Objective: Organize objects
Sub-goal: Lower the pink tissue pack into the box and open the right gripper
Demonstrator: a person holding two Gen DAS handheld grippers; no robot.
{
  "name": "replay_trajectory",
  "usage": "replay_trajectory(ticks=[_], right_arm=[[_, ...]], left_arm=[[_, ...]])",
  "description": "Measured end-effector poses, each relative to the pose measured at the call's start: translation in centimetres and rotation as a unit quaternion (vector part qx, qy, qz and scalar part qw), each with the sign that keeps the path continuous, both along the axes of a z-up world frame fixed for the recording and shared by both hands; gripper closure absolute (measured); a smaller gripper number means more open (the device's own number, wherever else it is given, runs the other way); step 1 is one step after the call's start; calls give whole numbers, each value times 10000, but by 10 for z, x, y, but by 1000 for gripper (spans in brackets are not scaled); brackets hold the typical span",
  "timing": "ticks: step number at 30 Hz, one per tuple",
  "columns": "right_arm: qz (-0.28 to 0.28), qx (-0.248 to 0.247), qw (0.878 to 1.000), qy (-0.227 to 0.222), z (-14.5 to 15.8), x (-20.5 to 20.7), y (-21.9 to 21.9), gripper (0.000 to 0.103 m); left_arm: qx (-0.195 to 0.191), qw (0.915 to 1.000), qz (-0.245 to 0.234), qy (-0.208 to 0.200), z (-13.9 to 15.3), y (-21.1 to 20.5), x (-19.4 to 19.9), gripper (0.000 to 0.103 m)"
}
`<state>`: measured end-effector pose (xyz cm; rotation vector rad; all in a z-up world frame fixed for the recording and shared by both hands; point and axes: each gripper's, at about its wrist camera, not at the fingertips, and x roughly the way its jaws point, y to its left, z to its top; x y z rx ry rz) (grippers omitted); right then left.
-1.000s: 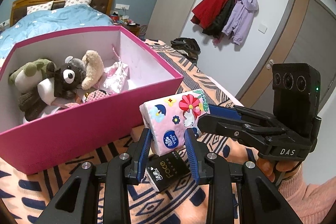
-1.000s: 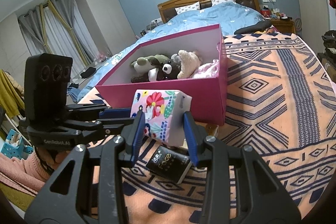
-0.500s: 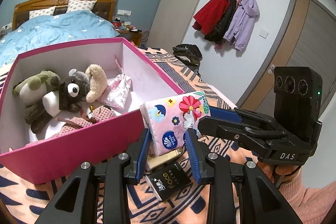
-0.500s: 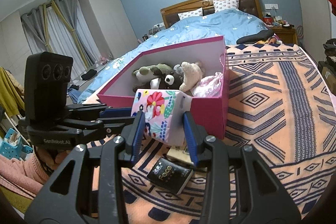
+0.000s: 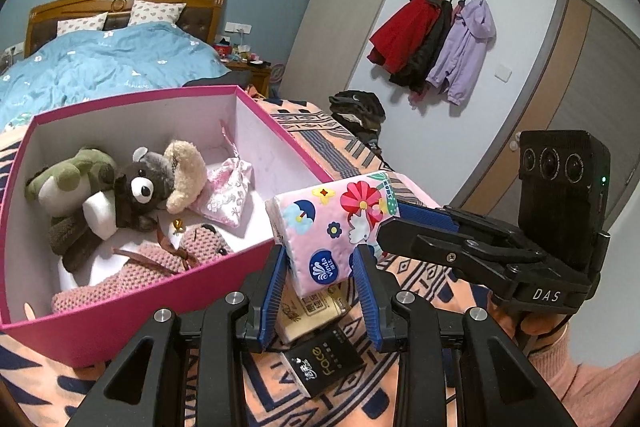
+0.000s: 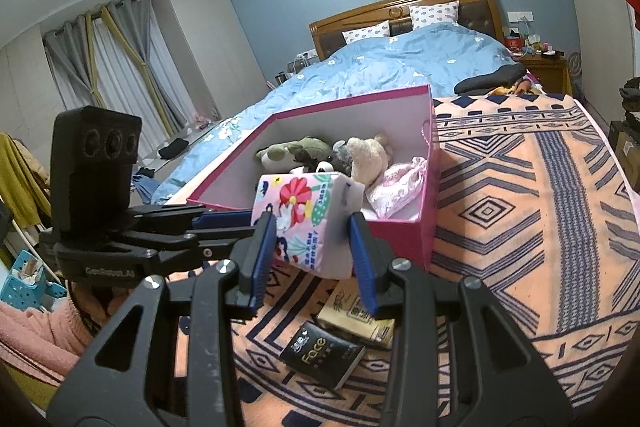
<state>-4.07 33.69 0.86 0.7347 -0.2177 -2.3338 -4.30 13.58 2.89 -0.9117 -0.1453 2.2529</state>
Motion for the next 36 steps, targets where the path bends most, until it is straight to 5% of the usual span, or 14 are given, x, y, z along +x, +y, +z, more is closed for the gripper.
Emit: replay_trajectory(ticks=[36], right_arm=[[-28, 20, 9999, -165, 2, -49, -9, 62]], left_arm=[[-85, 9987, 241, -440, -8, 2, -55, 69]])
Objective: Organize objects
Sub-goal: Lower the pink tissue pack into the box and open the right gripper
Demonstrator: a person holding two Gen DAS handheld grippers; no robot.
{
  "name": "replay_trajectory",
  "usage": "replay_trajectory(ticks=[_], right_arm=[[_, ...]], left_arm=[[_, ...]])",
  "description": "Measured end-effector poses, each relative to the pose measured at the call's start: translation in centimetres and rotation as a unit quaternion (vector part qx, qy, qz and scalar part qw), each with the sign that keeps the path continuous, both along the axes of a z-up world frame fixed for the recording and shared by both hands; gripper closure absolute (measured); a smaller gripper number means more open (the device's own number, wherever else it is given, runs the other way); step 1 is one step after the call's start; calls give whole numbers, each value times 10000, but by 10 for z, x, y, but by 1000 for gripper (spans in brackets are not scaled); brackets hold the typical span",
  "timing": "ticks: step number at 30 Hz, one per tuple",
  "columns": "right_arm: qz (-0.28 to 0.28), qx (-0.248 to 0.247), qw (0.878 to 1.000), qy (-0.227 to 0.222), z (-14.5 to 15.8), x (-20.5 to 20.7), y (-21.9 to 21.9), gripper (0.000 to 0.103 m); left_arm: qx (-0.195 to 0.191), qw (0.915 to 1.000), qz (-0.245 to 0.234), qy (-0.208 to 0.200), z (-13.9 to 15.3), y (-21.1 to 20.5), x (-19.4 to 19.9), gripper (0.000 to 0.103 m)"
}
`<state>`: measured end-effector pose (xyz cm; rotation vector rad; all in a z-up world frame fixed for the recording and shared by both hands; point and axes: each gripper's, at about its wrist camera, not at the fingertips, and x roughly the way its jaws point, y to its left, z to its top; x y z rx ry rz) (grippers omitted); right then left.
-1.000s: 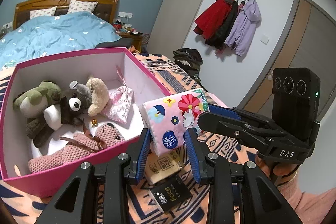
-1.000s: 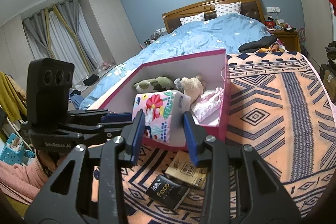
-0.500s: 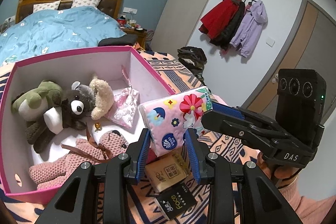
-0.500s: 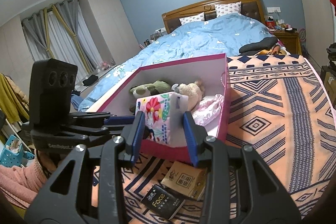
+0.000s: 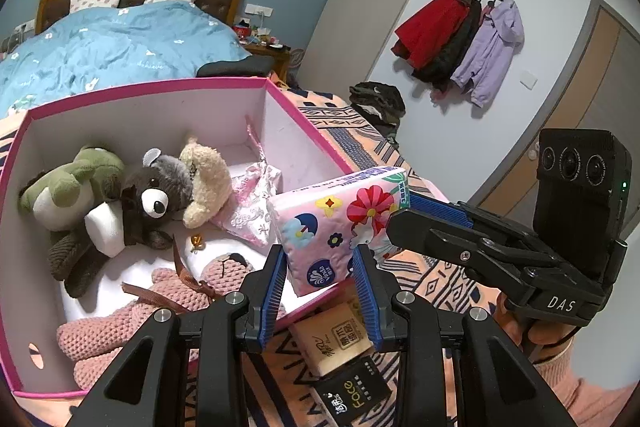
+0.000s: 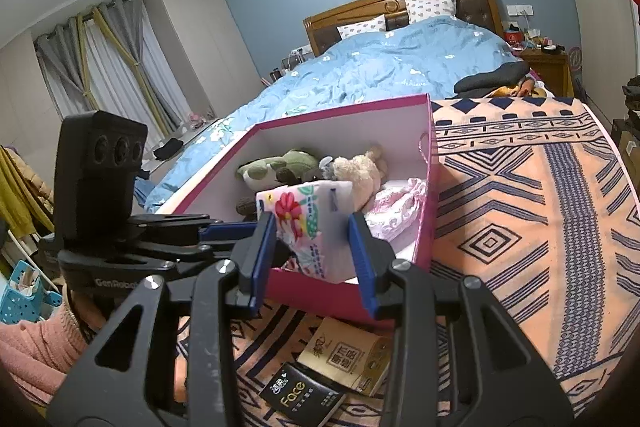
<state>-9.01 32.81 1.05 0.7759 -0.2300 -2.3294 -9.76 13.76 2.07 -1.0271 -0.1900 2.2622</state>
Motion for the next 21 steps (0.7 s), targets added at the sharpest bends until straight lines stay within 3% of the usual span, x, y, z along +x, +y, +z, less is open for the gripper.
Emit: replay_trajectory(ticks=[21], right_arm=[[-357, 281, 9986, -284, -18, -21, -1, 62]], left_arm=[[-264, 9992, 95, -268, -18, 8, -25, 69]])
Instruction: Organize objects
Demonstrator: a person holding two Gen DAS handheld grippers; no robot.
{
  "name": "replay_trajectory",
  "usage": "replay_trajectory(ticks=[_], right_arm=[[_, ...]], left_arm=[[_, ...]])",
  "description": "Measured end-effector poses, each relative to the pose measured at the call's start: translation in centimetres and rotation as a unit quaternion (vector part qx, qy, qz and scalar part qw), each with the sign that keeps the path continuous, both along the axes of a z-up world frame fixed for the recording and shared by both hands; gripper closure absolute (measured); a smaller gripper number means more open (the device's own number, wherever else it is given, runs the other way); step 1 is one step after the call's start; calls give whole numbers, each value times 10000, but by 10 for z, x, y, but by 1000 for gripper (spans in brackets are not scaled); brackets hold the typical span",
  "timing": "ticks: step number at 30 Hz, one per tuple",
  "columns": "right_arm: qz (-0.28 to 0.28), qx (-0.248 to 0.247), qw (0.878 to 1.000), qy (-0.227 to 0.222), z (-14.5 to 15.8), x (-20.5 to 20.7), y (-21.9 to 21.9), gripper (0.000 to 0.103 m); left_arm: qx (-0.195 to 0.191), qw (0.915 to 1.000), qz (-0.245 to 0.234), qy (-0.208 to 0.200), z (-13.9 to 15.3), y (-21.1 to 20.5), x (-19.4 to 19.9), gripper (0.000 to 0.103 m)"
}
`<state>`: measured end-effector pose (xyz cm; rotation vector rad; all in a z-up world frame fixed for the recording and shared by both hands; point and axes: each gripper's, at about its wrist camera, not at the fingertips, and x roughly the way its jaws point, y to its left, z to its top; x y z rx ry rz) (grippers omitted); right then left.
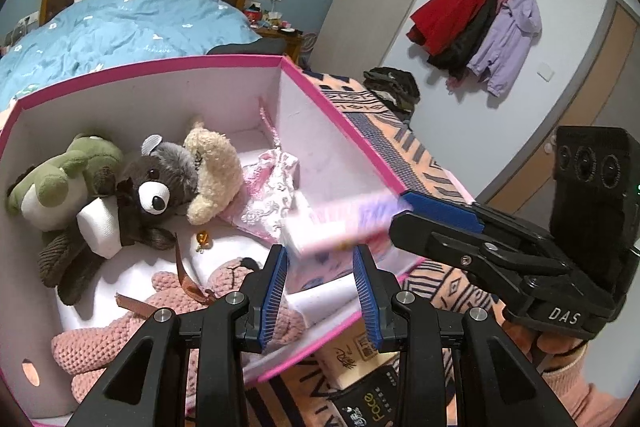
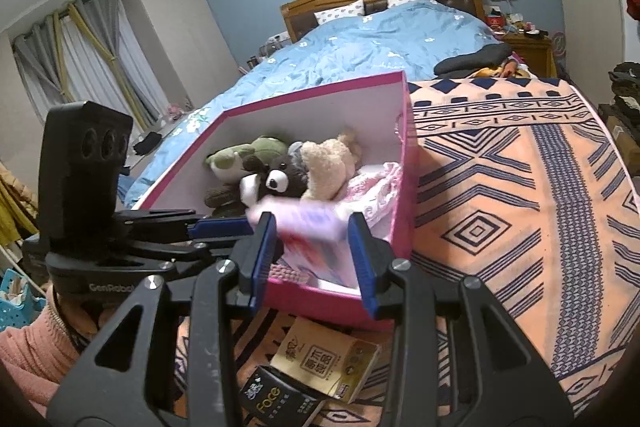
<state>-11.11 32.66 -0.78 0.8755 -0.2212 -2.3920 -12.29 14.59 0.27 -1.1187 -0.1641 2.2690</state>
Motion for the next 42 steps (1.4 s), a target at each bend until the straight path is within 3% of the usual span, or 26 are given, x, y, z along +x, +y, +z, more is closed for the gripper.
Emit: replay_trajectory(ticks=[10, 12, 18, 23, 28, 42], right_arm=[[-113, -5, 9998, 192, 8, 10, 5, 62], [-97, -19, 9997, 232, 9, 14, 6, 62], [71, -186, 9992, 343, 10, 36, 14, 60], [189, -338, 9985, 386, 8, 56, 23, 55], [247, -281, 9990, 234, -5, 68, 25, 53], [161, -316, 9984, -446, -55, 74, 29, 52]], left_arm=[[-64, 9998, 191, -19, -4, -3, -7, 69], [-76, 9998, 196, 65, -2, -5, -3, 65], [-97, 9980, 205, 594, 16, -13, 26, 49], [190, 9945, -9, 1028, 36, -24, 63, 42], [184, 9895, -226, 1418, 46, -22, 99, 37], [-228, 9937, -258, 1068, 2, -5, 124, 36]])
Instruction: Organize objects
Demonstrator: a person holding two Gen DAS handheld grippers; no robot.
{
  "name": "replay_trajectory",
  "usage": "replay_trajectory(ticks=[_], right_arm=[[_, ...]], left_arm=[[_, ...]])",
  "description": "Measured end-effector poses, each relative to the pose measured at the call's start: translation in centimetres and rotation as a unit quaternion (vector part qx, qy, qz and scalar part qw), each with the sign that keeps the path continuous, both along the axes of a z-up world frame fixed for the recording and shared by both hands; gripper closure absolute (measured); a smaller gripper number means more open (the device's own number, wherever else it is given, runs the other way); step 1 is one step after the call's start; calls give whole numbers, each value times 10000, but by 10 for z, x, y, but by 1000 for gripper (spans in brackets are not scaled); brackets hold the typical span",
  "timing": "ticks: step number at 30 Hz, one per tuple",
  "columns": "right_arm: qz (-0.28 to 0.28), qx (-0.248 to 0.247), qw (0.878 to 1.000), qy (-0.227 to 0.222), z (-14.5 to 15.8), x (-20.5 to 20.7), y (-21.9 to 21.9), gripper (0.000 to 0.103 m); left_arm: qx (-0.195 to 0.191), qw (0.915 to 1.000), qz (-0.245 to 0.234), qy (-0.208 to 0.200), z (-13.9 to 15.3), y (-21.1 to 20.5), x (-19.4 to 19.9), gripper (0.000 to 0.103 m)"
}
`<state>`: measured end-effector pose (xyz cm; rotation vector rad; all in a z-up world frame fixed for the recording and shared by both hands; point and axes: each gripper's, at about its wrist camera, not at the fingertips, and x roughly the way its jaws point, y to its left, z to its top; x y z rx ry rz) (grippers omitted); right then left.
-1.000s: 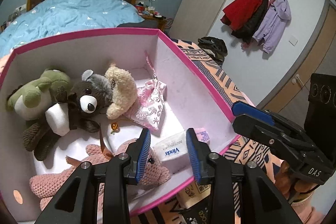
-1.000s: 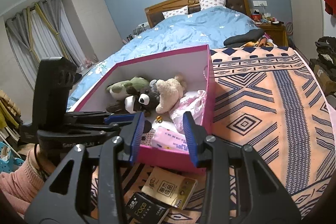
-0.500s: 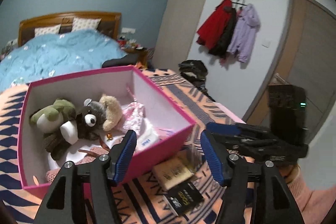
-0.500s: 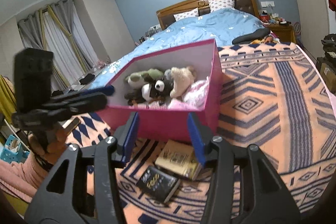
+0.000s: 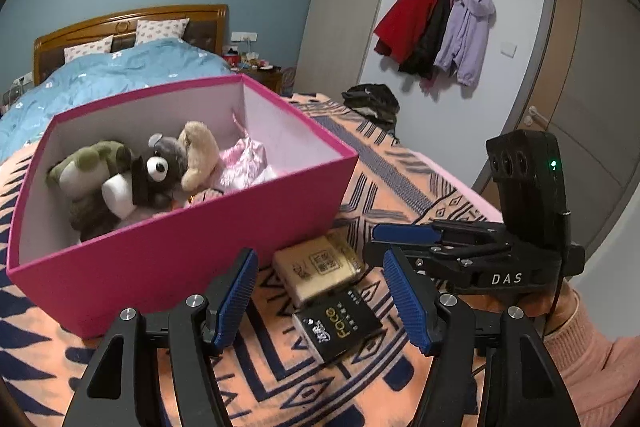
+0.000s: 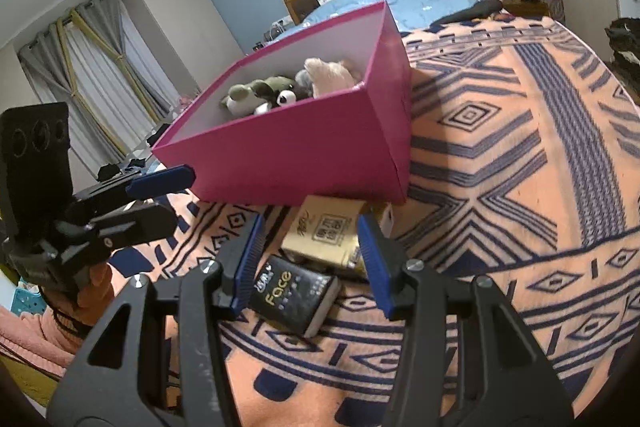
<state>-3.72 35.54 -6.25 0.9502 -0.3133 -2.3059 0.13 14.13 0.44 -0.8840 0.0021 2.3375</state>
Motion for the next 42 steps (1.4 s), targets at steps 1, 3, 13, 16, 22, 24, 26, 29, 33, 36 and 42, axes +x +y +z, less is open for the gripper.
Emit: replay_trajectory(ticks=[1, 3, 13, 16, 22, 24, 26, 29, 33, 36, 42], right_arm=[[-14, -1, 10000, -31, -2, 0, 0, 52], [-29, -10, 10000, -72, -5, -1, 1, 52], [-65, -16, 9997, -223, -14, -4, 0, 52], [-104, -14, 9996, -274, -16, -6, 2, 52], [-187, -25, 9991, -392, -22, -10, 6, 52], [-185, -29, 9990, -414, -23, -11, 6, 52], [-164, -31, 9989, -443, -24, -13, 5, 52], [-159, -14, 9987, -486, -27, -17, 3, 52], [-122, -61, 9982, -590, -32, -22, 0, 52], [-60, -51, 9981, -614, -34, -24, -3, 52], [-23, -93, 9978, -658, -36, -28, -5, 52]], left_arm=[[-23, 10000, -2, -19, -2, 1, 1, 36], [-45, 10000, 0, -48, -4, 2, 3, 36], [-147, 9996, 2, -250, -18, 8, -1, 36], [-202, 9991, 21, -382, -26, 11, -5, 37], [-203, 9972, 67, -721, -43, 12, -17, 38], [-202, 9968, 75, -765, -45, 12, -19, 38], [-186, 9964, 93, -824, -48, 13, -22, 39], [-207, 9957, 113, -901, -51, 15, -27, 45], [-209, 9941, 106, -1058, -58, 18, -32, 53], [-191, 9930, 89, -1164, -63, 18, -36, 59], [-129, 9899, 70, -1407, -71, 19, -44, 66]])
